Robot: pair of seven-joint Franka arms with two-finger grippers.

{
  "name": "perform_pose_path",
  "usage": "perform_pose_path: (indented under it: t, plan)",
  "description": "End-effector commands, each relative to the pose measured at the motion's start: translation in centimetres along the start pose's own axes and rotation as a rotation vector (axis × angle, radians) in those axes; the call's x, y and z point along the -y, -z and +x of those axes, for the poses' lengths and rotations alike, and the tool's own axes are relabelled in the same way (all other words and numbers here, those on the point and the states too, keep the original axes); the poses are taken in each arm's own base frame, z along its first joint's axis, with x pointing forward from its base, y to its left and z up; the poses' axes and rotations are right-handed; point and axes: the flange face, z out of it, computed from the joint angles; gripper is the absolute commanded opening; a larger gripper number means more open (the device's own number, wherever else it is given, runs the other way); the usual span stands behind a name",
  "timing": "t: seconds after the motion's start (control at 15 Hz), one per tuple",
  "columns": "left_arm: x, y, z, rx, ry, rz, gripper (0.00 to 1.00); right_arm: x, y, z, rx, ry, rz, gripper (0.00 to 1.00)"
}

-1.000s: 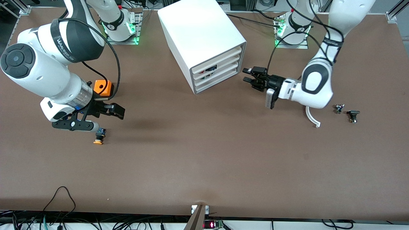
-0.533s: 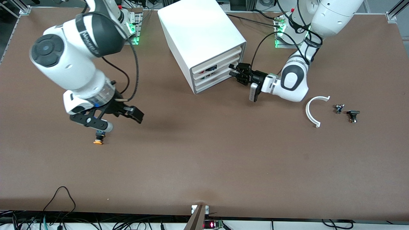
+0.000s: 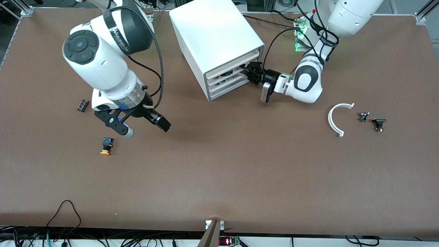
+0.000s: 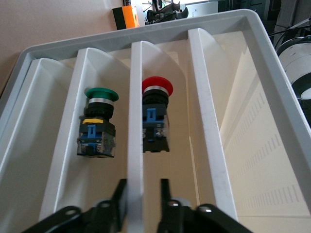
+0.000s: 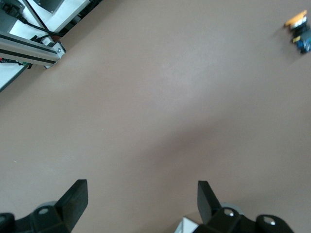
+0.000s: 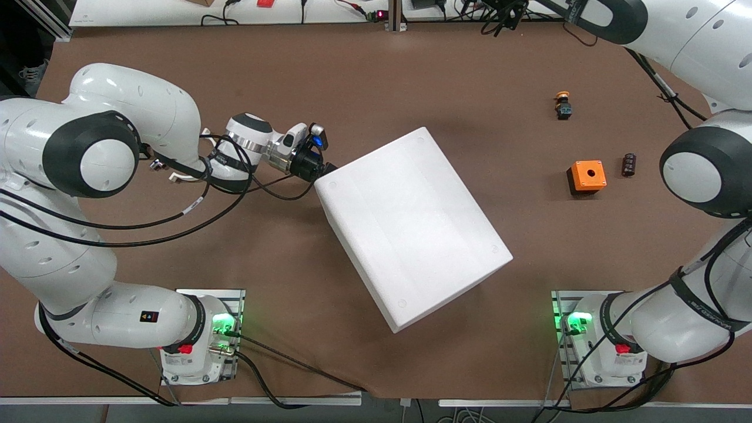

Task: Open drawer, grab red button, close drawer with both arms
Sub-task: 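Pull the drawer open with the left gripper while the right gripper reaches in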

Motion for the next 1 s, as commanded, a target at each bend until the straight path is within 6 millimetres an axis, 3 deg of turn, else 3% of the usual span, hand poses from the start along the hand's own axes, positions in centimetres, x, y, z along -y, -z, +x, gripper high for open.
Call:
perform_pose_path:
  t: [0.0,0.2,0.47,0.67,0.93]
  plan:
    - [0.5,-0.3,-0.4,-0.025,-0.019,-0.008,0.01,2.4,-0.2,-2.1,0.013,-0.091,0.014,1.00]
    - [0.8,-0.4,-0.5,-0.025,-0.011,-0.011,0.00,4.3,-0.8,-4.9,0.019,-0.141,0.023,1.00]
    - [0.6,1.1,0.8,-0.048,-0.020,0.001,0.00,6.4,-2.8,-9.4,0.030,-0.214,0.027,1.00]
    - [0.2,3.5,3.6,-0.067,-0.036,0.020,0.00,7.8,-4.5,-12.8,0.034,-0.248,0.034,0.99]
    - [0.5,8.5,7.6,-0.034,-0.032,0.085,0.00,9.4,-7.0,-16.9,0.042,-0.316,0.054,0.99]
